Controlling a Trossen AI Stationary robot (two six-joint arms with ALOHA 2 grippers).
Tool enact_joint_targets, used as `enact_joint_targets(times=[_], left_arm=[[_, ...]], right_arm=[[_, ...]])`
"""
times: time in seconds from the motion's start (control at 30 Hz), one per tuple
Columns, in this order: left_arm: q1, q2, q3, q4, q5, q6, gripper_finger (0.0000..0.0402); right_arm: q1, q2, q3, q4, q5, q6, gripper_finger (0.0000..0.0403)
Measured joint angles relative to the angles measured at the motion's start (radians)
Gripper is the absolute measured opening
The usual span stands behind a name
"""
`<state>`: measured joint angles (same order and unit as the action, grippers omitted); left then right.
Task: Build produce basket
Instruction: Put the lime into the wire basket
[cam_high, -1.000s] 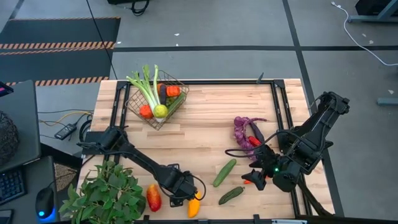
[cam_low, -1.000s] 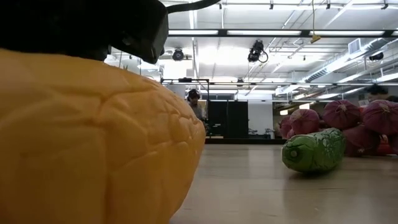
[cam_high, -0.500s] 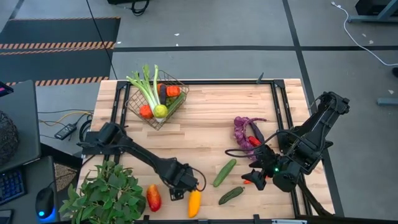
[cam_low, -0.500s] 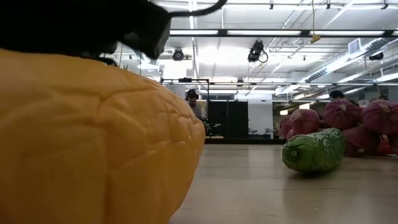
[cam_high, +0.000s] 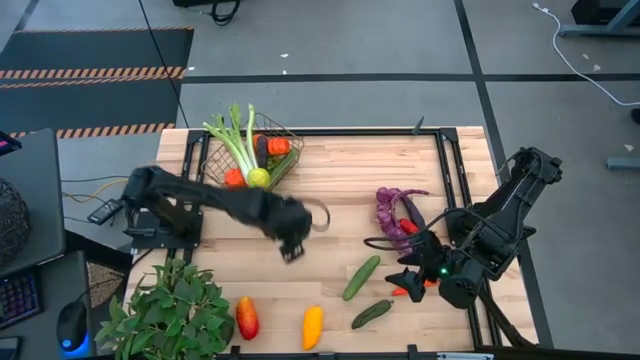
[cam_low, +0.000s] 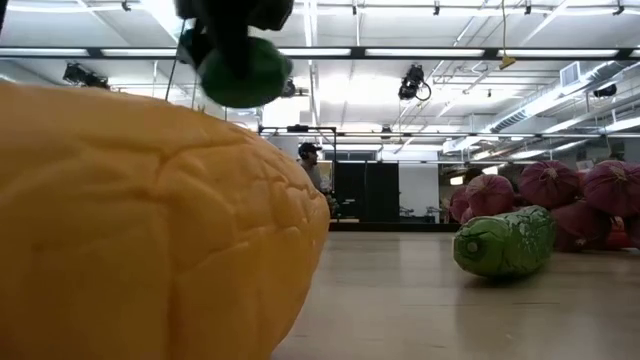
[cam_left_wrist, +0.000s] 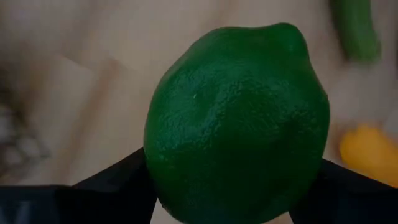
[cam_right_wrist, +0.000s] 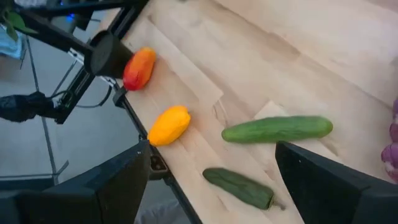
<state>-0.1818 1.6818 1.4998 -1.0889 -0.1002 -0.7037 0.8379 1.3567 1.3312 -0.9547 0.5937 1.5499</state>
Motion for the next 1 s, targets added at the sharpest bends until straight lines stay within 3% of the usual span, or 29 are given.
enact_joint_targets(times=[0.17,0.57,0.73,1.0], left_arm=[[0.162,-0.105,0.0,-0.026,-0.109,0.031,0.0279],[0.517,-0.136,0.0,-0.093,-0.125,0.269,0.0281],[0.62,-0.14,-0.001,0.039,-0.125,0.27,0.0281],[0.684,-0.145,-0.001,0.045,-0.125,0.207,0.0284]], right_arm=[[-0.005,0.0,0.0,-0.007,0.047,-0.001,0.0348],[-0.106,0.0,0.0,-0.027,0.088,-0.083,0.0348],[-0.157,0.0,0.0,-0.039,0.039,-0.162,0.0348],[-0.236,0.0,0.0,-0.05,-0.075,-0.272,0.0348]])
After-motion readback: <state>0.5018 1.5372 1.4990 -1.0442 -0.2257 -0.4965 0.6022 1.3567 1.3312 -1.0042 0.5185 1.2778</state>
